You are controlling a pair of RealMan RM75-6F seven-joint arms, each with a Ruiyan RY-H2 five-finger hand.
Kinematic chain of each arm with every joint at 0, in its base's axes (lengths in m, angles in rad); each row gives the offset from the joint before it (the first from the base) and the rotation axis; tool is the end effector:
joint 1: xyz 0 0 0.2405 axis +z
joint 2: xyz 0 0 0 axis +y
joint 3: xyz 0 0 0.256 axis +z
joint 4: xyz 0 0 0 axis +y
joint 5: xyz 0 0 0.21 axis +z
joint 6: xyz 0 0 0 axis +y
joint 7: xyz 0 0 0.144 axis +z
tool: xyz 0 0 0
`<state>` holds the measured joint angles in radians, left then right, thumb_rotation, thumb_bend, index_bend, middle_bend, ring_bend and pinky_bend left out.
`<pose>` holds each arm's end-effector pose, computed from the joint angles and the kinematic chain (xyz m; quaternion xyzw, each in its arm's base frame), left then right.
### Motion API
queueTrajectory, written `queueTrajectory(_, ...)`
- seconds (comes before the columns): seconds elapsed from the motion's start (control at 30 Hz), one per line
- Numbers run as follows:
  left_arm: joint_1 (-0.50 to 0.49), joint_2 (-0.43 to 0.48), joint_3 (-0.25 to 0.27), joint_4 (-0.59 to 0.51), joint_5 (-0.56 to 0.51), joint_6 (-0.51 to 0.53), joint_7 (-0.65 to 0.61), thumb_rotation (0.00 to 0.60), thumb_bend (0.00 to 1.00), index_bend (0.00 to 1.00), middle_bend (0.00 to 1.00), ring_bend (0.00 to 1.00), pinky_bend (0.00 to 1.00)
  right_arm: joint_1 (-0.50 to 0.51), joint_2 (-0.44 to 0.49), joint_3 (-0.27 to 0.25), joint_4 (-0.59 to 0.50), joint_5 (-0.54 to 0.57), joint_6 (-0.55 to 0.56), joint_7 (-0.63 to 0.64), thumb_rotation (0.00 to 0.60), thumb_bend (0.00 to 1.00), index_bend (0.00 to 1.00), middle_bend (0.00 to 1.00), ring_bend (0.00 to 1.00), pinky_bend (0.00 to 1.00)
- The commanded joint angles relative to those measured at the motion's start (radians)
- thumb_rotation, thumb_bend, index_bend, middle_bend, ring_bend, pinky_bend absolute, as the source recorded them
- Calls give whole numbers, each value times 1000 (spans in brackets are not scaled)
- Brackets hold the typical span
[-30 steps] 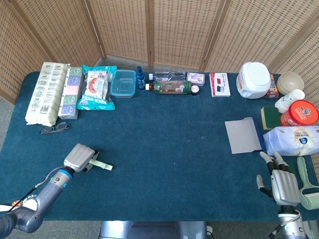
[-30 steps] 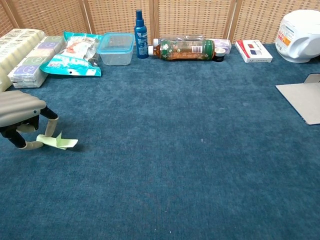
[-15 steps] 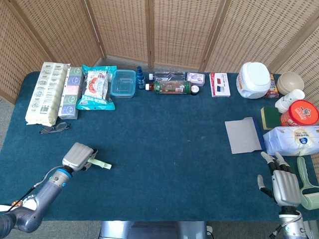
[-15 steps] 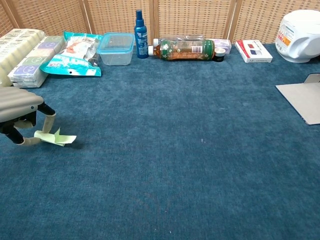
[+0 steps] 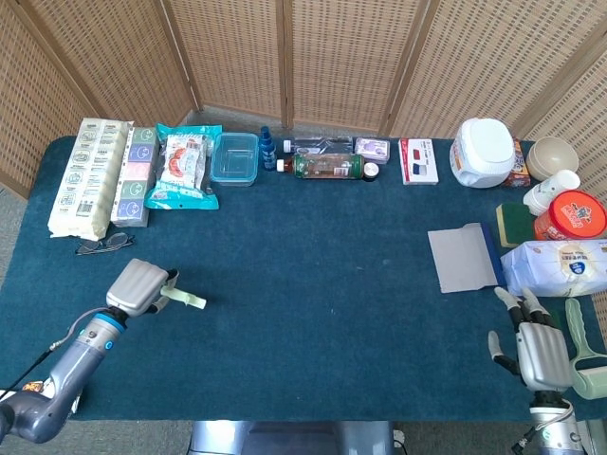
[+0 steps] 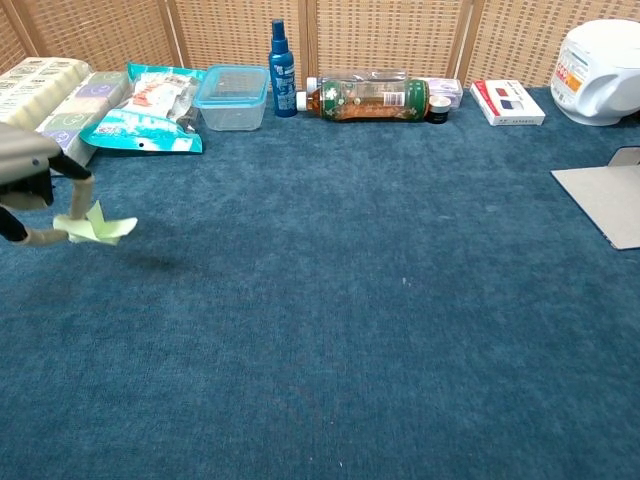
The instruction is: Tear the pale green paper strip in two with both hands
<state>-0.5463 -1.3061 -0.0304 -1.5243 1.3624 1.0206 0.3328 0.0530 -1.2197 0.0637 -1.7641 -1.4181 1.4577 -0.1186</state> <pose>-0.2387 0.2957 0.0473 -0.7877 -0.2984 -0.2802 0.4604 -0.2855 -0.1709 0.1174 0.5490 -0.4615 0.3969 0.5728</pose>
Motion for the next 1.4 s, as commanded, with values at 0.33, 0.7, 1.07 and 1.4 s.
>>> queueTrajectory(0.33, 23, 191, 17, -143, 152, 88, -182, 600, 416, 662, 1000, 1000, 898, 33, -13, -2, 1, -54, -25, 32, 600, 491, 139, 250, 57, 181)
queueTrajectory(0.7, -11, 285, 11, -192, 230, 75, -288, 600, 418, 669, 1000, 1000, 903, 51, -29, -19, -15, -139, -18, 109, 600, 491, 139, 254, 63, 192)
queueTrajectory(1.07, -149, 275, -48, -230, 204, -97, -283, 600, 418, 669, 1000, 1000, 903, 117, -73, 9, -19, -193, -47, 253, 600, 491, 139, 254, 69, 202)
queueTrajectory(1.4, -272, 249, -112, -252, 114, -243, -247, 600, 418, 669, 1000, 1000, 903, 179, -137, 39, 5, -189, -85, 370, 600, 492, 135, 245, 70, 202)
